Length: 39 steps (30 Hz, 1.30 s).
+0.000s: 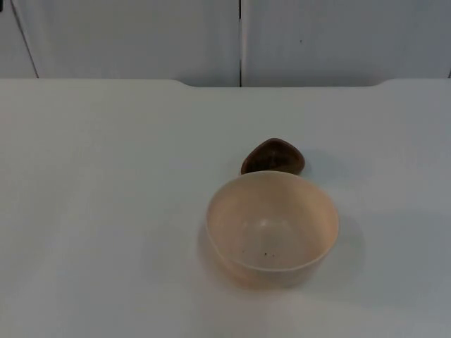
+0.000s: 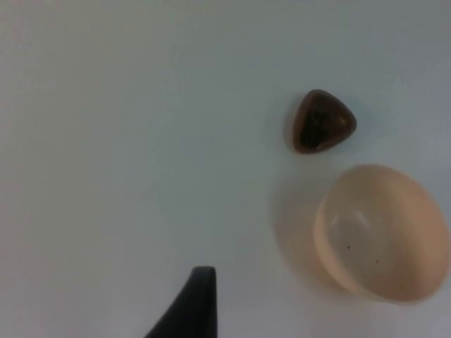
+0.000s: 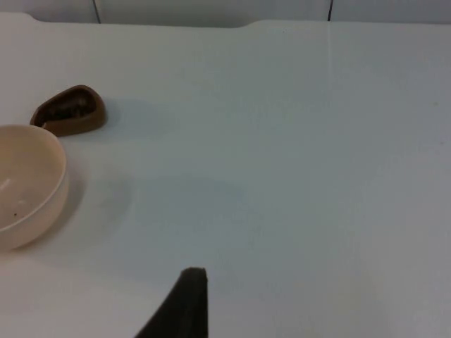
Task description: Pick up the bowl with the left hand and pour the coffee beans from the cup into the bowl with the right hand.
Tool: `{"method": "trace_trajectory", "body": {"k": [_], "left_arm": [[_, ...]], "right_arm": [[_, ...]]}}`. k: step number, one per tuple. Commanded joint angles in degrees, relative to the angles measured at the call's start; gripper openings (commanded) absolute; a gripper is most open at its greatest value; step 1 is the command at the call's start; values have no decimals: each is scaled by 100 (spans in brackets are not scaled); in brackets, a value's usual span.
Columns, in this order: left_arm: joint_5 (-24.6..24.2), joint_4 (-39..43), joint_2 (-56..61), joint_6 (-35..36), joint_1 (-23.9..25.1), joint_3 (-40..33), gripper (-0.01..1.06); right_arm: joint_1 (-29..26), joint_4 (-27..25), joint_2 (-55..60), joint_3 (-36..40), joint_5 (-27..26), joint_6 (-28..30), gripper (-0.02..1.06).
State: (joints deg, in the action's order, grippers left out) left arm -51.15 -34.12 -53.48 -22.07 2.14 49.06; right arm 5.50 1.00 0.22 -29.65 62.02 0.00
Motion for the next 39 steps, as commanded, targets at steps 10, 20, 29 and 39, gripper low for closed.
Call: {"method": "trace_trajectory", "body": {"k": [10, 20, 29, 39], "left_arm": [[-59, -351, -889, -416, -480, 100, 100], [466, -326, -1718, -402, -1404, 100, 100], [948, -326, -2624, -355, -1909, 100, 100], [1108, -439, -3538, -381, -1959, 100, 100]], "right_arm": [[-30, 36, -22, 13, -20, 59, 105], [-30, 36, -22, 13, -20, 62, 105], [-30, 36, -22, 13, -20, 62, 105], [-30, 36, -22, 13, -20, 62, 105]]}}
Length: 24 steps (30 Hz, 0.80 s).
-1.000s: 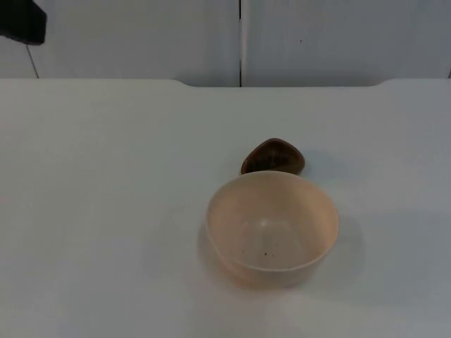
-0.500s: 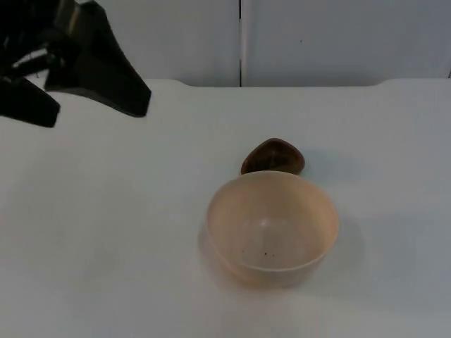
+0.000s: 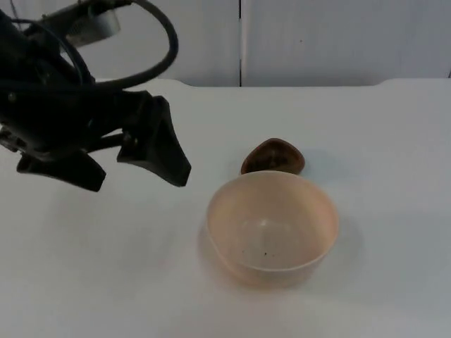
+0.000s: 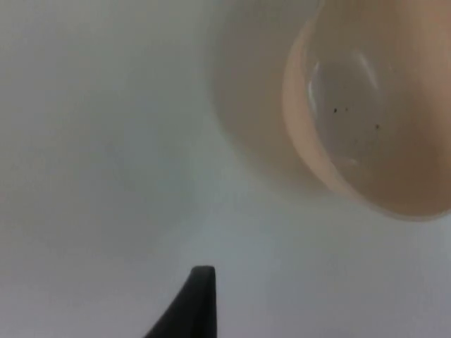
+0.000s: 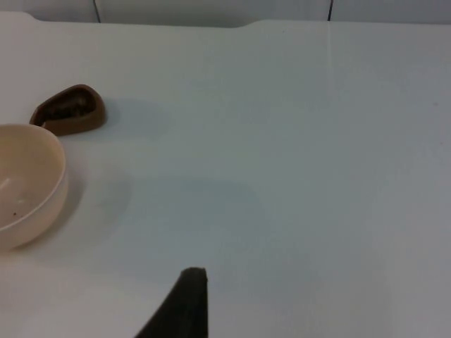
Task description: Pick up the bowl with the left hand and pour the coffee beans from the cup into the bowl with the right hand.
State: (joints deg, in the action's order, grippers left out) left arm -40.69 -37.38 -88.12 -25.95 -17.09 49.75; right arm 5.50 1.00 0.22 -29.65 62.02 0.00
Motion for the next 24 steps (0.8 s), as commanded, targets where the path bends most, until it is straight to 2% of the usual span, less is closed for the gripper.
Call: {"method": "trace_trajectory", "body": {"k": [1, 13, 24], "left_arm": [[106, -113, -126, 8, -36, 31, 100], [68, -128, -842, 98, -199, 624, 100], [198, -98, -1852, 796, -459, 1211, 100]], "right_arm": [[-30, 36, -22, 13, -20, 62, 105], [-30, 36, -22, 13, -20, 62, 105], [-30, 36, -22, 13, -20, 62, 105]]}}
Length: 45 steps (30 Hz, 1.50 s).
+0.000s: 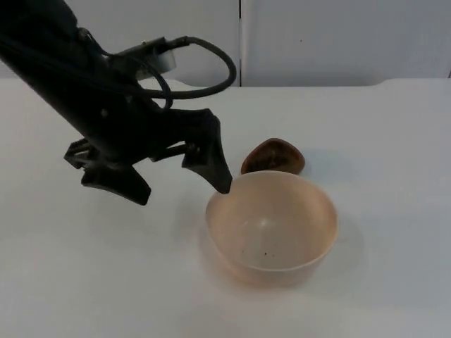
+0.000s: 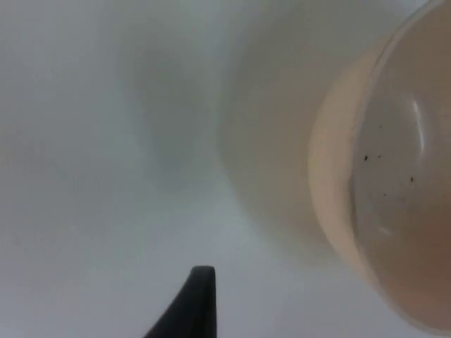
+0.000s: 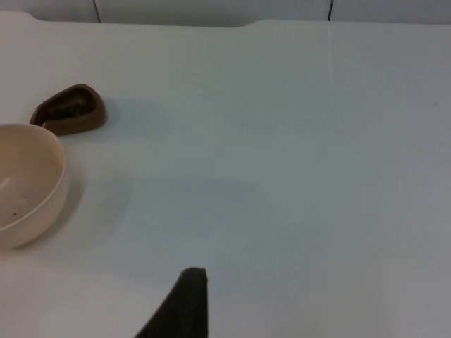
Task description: Pick up the bowl with the left hand and pour the coffee beans from the cup into the bowl with the right hand.
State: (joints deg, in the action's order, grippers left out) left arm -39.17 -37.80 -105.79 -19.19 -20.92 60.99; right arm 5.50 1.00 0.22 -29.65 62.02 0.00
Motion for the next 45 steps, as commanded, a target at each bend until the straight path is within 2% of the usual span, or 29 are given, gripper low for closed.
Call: {"method": "trace_trajectory", "body": {"k": [1, 12, 30, 33, 34, 40, 41, 45], "left_arm": [[45, -57, -209, 163, -125, 171, 100], [255, -33, -1090, 858, -364, 725, 100], [398, -20, -1228, 858, -364, 725, 99], [398, -72, -1228, 858, -364, 725, 82], [398, -72, -1228, 858, -364, 725, 82], [386, -217, -1228, 858, -364, 725, 35], [386, -217, -1228, 858, -364, 725, 35], [361, -217, -1228, 858, -364, 725, 14]], "right_arm": [[-30, 36, -22, 13, -20, 62, 105], [-30, 24, -22, 13, -20, 62, 105], [-30, 35, -22, 13, -20, 62, 105], [-30, 35, -22, 13, -20, 62, 105], [-30, 35, -22, 13, -20, 62, 105], [-30, 35, -22, 13, -20, 62, 105], [-30, 35, -22, 13, -20, 62, 105], [-30, 35, -22, 13, -20, 62, 105]]}}
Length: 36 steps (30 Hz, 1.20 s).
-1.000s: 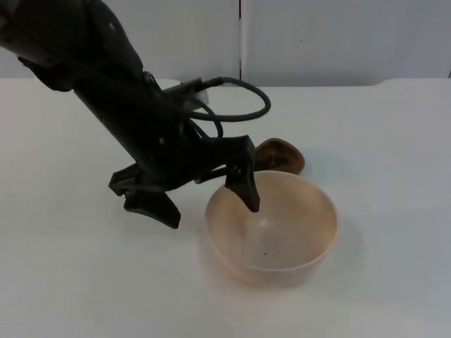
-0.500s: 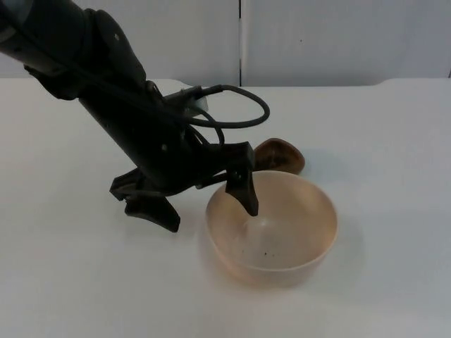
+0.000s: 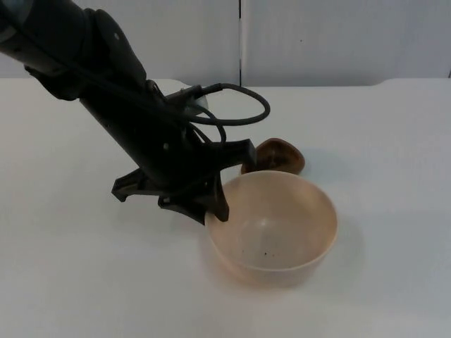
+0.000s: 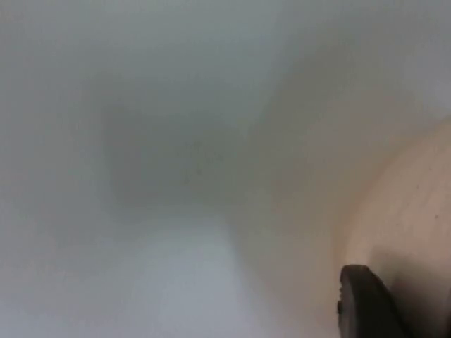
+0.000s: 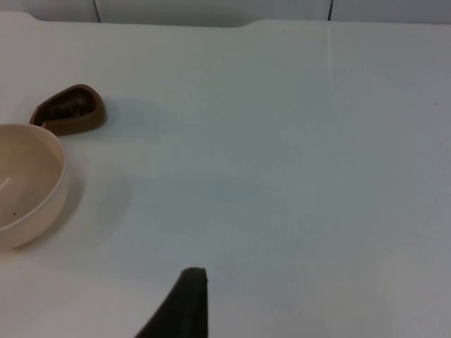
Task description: Pick up the bowl with the left hand and pour the coffee beans from the cup into the bowl with the right hand.
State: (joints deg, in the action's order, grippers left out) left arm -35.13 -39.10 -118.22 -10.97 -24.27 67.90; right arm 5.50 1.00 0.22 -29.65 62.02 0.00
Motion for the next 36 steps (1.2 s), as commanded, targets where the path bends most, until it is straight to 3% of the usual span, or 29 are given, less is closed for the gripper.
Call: {"method": "trace_trajectory", "body": {"k": [1, 5, 15, 22, 29, 36], "left_arm": [[-54, -87, 15, 36, -29, 34, 12], [-64, -87, 15, 36, -29, 34, 5], [-286, -7, 213, 36, -29, 34, 5], [-525, 133, 600, 36, 267, 34, 5], [-1048, 1060, 1046, 611, 783, 34, 5], [-1059, 1777, 1510, 1097, 821, -168, 5]], "right_arm": [[-30, 35, -22, 13, -20, 62, 105], [-30, 35, -22, 13, -20, 62, 105], [-30, 35, -22, 13, -20, 62, 105], [-30, 35, -22, 13, -20, 62, 105], [-30, 35, -22, 13, -20, 62, 105], [-30, 35, -22, 13, -20, 62, 105]]}}
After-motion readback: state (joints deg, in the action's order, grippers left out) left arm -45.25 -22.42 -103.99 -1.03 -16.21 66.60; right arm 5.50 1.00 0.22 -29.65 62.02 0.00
